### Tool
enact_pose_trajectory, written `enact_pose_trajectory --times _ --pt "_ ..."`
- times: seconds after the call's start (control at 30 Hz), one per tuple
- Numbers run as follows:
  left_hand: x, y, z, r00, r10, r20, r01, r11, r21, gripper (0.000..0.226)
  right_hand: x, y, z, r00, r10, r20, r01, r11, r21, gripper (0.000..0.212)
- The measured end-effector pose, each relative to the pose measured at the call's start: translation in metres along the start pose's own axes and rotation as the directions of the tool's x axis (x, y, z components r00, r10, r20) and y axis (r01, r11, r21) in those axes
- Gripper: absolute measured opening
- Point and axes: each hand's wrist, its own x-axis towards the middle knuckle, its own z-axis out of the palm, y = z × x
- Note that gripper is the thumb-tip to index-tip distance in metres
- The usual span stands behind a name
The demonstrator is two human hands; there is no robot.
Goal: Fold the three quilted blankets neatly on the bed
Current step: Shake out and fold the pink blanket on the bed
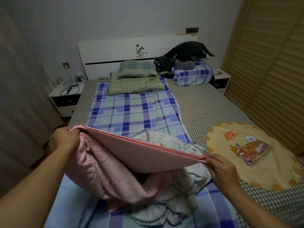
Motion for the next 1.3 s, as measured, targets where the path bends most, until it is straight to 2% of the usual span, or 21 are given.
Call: enact_pose_trajectory --times 0.07,0.13,0.27,0.37,0.47,0.57,0.63,0.67,0.73,0.8,0.87,0.93,0.97,1.03,1.1,1.17,1.2,1.27,1.3 --pt "-0.001 -0.013 0.003 1.0 -0.003 0.02 0.001 0.997 0.072 0.038 0.009 -0.007 -0.001 0.995 0.094 -0.026 -0.092 0.994 0.056 0.024" --pt "-0.004 -0.028 0.004 0.999 -0.02 0.04 0.015 0.991 0.132 0.039 0.02 -0.018 -0.006 0.983 0.181 -0.003 -0.179 0.971 0.161 0.004" --pt "-0.009 -0.047 0.004 0.996 -0.041 0.077 0.026 0.982 0.188 0.04 0.049 -0.04 -0.024 0.961 0.255 0.104 -0.275 0.894 0.354 0.018" --pt "-0.006 -0.048 0.001 0.993 -0.061 0.098 0.042 0.982 0.186 0.045 0.098 -0.064 -0.025 0.956 0.294 -0.015 -0.266 0.884 0.385 0.021" --pt "0.011 -0.021 -0.025 0.993 -0.05 0.109 0.042 0.996 0.076 0.047 0.203 -0.087 -0.037 0.978 0.137 -0.157 -0.104 0.974 0.202 0.015" --pt "0.066 0.04 -0.079 0.994 0.108 0.013 -0.107 0.993 -0.042 0.06 0.336 -0.094 -0.081 0.989 -0.066 -0.131 0.044 0.985 -0.164 0.007" --pt "0.095 0.102 -0.136 0.961 0.249 -0.123 -0.259 0.963 -0.072 0.063 0.414 -0.095 -0.128 0.995 -0.066 -0.076 0.029 0.912 -0.41 0.01" --pt "0.1 0.134 -0.165 0.94 0.308 -0.149 -0.319 0.946 -0.06 0.06 0.444 -0.096 -0.152 0.996 -0.034 -0.078 -0.009 0.87 -0.493 0.017" --pt "0.098 0.193 -0.216 0.906 0.394 -0.158 -0.399 0.917 -0.005 0.052 0.495 -0.1 -0.193 0.986 0.077 -0.149 -0.145 0.837 -0.528 0.028" --pt "0.09 0.232 -0.247 0.89 0.424 -0.169 -0.424 0.905 0.034 0.047 0.536 -0.101 -0.22 0.947 0.225 -0.228 -0.303 0.862 -0.407 0.029" --pt "0.078 0.261 -0.266 0.869 0.401 -0.29 -0.404 0.913 0.051 0.039 0.57 -0.093 -0.238 0.872 0.368 -0.322 -0.415 0.905 -0.09 0.028" --pt "0.058 0.278 -0.272 0.841 0.345 -0.417 -0.373 0.928 0.015 0.032 0.59 -0.084 -0.249 0.804 0.47 -0.366 -0.398 0.881 0.257 0.016" --pt "0.047 0.281 -0.272 0.825 0.331 -0.458 -0.376 0.927 -0.008 0.031 0.592 -0.081 -0.254 0.782 0.474 -0.405 -0.354 0.872 0.339 0.01" --pt "0.027 0.278 -0.269 0.817 0.347 -0.461 -0.393 0.919 -0.004 0.031 0.577 -0.083 -0.264 0.762 0.464 -0.451 -0.288 0.867 0.406 0.015" --pt "0.012 0.261 -0.265 0.819 0.406 -0.406 -0.414 0.907 0.073 0.034 0.551 -0.084 -0.271 0.745 0.464 -0.48 -0.246 0.859 0.449 0.019" --pt "-0.004 0.239 -0.26 0.817 0.462 -0.346 -0.42 0.887 0.195 0.038 0.524 -0.079 -0.275 0.769 0.453 -0.451 -0.227 0.853 0.47 0.021" --pt "-0.015 0.228 -0.256 0.82 0.476 -0.319 -0.416 0.877 0.239 0.039 0.509 -0.072 -0.275 0.797 0.45 -0.404 -0.244 0.85 0.467 0.02" --pt "-0.037 0.213 -0.242 0.839 0.459 -0.291 -0.394 0.883 0.257 0.039 0.475 -0.056 -0.277 0.864 0.466 -0.188 -0.354 0.83 0.43 0.011" --pt "-0.049 0.208 -0.233 0.855 0.437 -0.279 -0.374 0.893 0.252 0.036 0.456 -0.047 -0.279 0.862 0.502 -0.074 -0.437 0.808 0.395 0.007"
